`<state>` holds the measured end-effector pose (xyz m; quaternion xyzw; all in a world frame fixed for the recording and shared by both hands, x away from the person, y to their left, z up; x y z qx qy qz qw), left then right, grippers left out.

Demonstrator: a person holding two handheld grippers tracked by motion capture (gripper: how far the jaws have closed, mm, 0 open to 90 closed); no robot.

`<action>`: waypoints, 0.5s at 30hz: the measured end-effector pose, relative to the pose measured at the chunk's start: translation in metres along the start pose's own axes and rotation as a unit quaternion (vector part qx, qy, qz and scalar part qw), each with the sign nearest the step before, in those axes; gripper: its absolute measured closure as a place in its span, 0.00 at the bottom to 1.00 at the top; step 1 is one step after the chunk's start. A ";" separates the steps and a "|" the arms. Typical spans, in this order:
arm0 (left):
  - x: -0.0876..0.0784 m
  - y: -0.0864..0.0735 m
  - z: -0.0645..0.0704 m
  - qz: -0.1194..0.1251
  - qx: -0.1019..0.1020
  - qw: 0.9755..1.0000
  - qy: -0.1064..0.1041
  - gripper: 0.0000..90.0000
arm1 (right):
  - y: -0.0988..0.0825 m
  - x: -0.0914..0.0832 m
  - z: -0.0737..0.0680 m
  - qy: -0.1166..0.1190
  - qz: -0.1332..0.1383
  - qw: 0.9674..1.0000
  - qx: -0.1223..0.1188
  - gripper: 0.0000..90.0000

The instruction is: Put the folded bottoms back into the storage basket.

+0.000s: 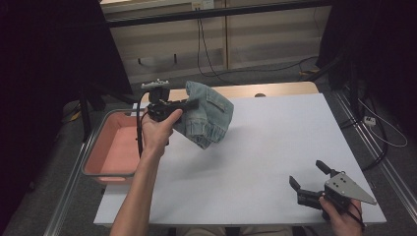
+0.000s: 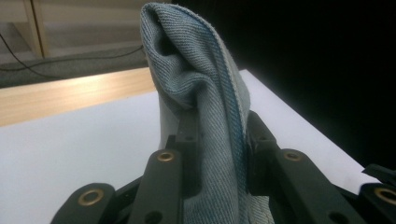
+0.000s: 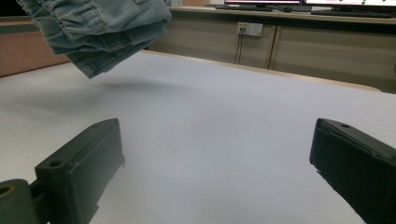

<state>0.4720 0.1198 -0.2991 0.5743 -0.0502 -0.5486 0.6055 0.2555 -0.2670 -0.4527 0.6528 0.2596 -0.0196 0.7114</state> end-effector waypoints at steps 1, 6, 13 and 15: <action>-0.003 0.001 0.001 0.004 0.000 1.000 -0.001 0.81 | 0.000 0.000 0.000 0.000 0.001 1.000 0.000 0.03; -0.019 0.001 0.007 0.013 0.017 1.000 0.002 0.81 | 0.000 0.000 0.000 -0.001 0.001 1.000 0.001 0.03; -0.043 -0.005 0.009 0.027 0.033 0.999 -0.007 0.81 | 0.000 0.000 0.000 -0.002 0.003 1.000 0.000 0.03; -0.050 -0.006 0.010 0.032 0.036 0.999 -0.007 0.81 | 0.000 -0.001 0.000 -0.003 0.002 1.000 -0.001 0.03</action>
Point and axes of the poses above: each handheld gripper's, and its own axes: x roughly forward along the jaws, y roughly out of its top, z roughly to its right, the point moved 3 cm from there along x, roughly forward along the jaws, and after that the axes turned 11 degrees about -z, right-handed, at the moved point
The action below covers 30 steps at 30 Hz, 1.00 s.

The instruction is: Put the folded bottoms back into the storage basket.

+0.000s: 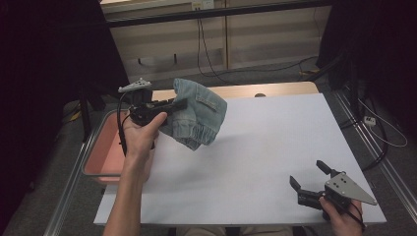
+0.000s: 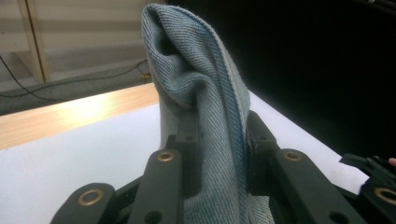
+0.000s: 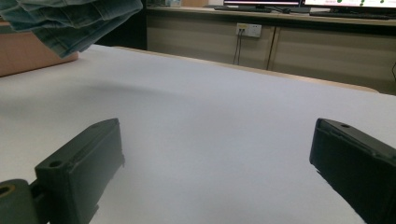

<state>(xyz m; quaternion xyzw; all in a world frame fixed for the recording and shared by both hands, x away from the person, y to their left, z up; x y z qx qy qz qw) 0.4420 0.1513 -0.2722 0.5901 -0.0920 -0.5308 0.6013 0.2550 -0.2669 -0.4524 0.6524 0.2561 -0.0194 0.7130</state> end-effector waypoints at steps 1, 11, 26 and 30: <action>-0.003 0.000 0.000 0.000 0.002 1.000 0.000 0.81 | 0.000 0.000 0.000 -0.001 0.000 1.000 0.001 0.03; -0.033 -0.005 0.001 0.013 0.016 1.000 0.009 0.81 | 0.000 0.001 0.000 -0.001 -0.003 1.000 0.000 0.03; -0.068 -0.008 -0.003 0.047 0.011 0.999 0.021 0.81 | -0.001 -0.001 0.000 -0.002 -0.001 1.000 -0.004 0.02; -0.070 -0.009 -0.006 0.045 0.003 0.999 0.030 0.81 | -0.001 -0.001 0.000 -0.002 -0.001 1.000 -0.003 0.02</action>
Point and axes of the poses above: each handheld gripper's, and its own axes: x roughly forward along the jaws, y roughly out of its top, z roughly to its right, the point moved 3 cm from there along x, roughly forward along the jaws, and after that the axes turned 11 degrees about -z, right-handed, at the moved point
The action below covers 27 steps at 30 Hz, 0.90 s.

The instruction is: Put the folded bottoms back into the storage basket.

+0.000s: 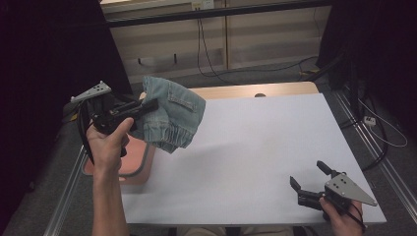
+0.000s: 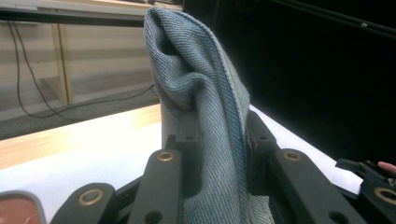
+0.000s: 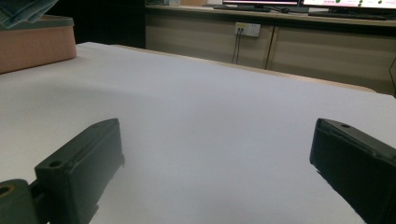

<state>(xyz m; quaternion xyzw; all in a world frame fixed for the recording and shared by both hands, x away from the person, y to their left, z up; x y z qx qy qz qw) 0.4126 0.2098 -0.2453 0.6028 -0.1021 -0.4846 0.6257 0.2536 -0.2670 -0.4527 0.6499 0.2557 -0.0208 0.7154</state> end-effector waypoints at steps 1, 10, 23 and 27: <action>-0.001 0.000 0.000 -0.002 0.001 1.000 0.006 0.81 | 0.000 0.000 0.000 0.000 0.000 1.000 -0.001 0.02; -0.015 -0.002 -0.016 0.017 -0.019 0.999 0.034 0.81 | 0.000 0.000 0.000 -0.001 -0.002 1.000 -0.002 0.02; -0.041 -0.007 -0.030 0.044 -0.037 0.997 0.055 0.81 | 0.000 0.001 -0.001 0.003 -0.003 1.000 -0.002 0.02; -0.043 -0.008 -0.031 0.047 -0.038 0.996 0.063 0.81 | 0.000 0.001 -0.001 0.002 -0.002 1.000 -0.003 0.02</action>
Point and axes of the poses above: each handheld gripper's, and its own axes: x roughly forward along the jaws, y roughly out of its top, z roughly to its right, the point moved 3 cm from there along x, roughly forward along the jaws, and after that the axes turned 11 degrees about -z, right-handed, at the moved point
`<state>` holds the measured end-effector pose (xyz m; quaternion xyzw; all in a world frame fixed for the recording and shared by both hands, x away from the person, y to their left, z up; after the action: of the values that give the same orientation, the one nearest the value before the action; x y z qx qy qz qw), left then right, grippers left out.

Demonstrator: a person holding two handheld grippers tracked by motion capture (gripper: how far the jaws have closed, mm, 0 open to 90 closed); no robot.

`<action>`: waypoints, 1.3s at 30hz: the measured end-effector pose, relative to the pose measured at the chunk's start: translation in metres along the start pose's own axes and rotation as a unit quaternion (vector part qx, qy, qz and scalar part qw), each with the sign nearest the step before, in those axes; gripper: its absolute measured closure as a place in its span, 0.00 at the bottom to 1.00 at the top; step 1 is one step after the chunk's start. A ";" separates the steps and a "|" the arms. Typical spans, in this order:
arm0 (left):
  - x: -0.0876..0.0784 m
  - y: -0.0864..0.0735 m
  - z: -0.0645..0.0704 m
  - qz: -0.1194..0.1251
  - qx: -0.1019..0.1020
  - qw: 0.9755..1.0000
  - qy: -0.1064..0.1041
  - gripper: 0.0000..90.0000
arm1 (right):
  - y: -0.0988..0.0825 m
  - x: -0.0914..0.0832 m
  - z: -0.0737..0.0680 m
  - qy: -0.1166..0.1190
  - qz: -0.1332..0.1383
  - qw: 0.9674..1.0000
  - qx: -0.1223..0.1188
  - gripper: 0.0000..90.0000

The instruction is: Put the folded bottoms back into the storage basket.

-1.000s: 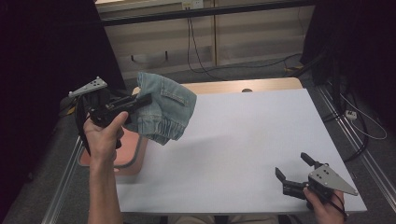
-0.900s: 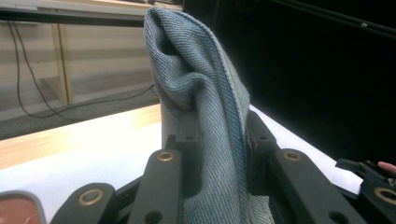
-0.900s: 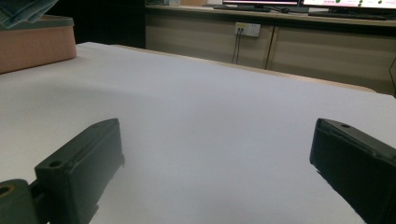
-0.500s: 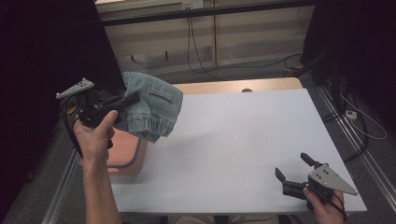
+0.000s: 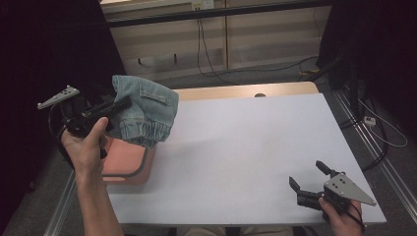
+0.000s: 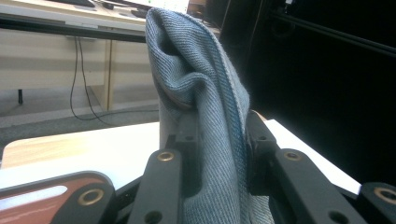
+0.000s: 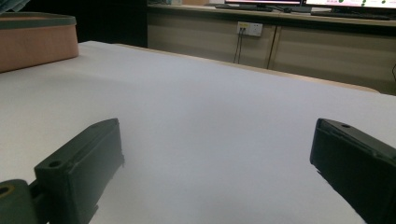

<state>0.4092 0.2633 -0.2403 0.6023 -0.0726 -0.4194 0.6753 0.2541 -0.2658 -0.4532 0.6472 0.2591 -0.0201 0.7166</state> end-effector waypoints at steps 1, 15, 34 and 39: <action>0.000 0.000 0.000 0.000 0.000 1.000 0.003 0.81 | 0.000 0.000 0.000 -0.001 0.000 1.000 -0.001 0.02; -0.009 -0.002 -0.009 0.003 -0.011 1.000 0.026 0.81 | 0.000 -0.001 0.000 0.000 0.001 1.000 0.000 0.02; -0.024 -0.012 -0.039 -0.004 -0.049 0.995 0.083 0.81 | 0.000 -0.001 0.000 0.002 0.001 1.000 -0.001 0.02; -0.024 -0.015 -0.046 -0.006 -0.058 0.994 0.090 0.81 | 0.000 0.000 0.000 0.003 0.002 1.000 -0.001 0.02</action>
<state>0.4146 0.3151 -0.2554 0.5979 0.0162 -0.3711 0.7103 0.2541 -0.2653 -0.4529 0.6472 0.2606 -0.0166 0.7162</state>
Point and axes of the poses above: each handheld gripper's, and its own axes: x roughly forward along the jaws, y roughly out of its top, z roughly to its right, the point moved 3 cm from there along x, roughly forward along the jaws, and after that the axes turned 11 degrees about -z, right-handed, at the moved point
